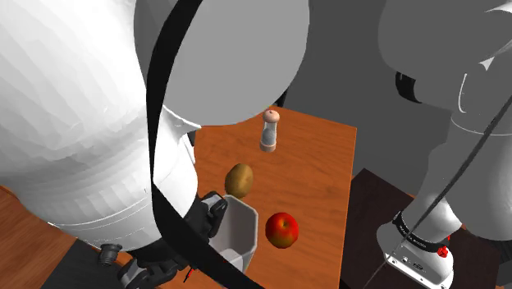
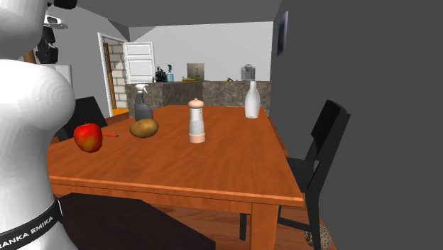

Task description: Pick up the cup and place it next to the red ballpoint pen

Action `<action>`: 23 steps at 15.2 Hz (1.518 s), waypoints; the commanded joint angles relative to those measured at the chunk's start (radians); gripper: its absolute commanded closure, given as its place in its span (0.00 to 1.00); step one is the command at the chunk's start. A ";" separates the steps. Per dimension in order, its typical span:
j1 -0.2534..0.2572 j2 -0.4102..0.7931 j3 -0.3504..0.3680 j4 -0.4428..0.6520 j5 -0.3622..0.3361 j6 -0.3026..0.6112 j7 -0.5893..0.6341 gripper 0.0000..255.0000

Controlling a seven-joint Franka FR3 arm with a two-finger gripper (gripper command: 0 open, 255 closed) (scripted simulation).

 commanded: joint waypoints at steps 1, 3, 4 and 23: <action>-0.010 -0.005 0.000 -0.035 0.003 0.030 0.002 1.00; -0.019 -0.010 0.001 -0.069 0.006 0.059 0.004 1.00; -0.023 -0.012 0.001 -0.085 0.006 0.074 0.005 1.00; -0.055 0.011 -0.016 -0.318 -0.019 0.316 0.039 1.00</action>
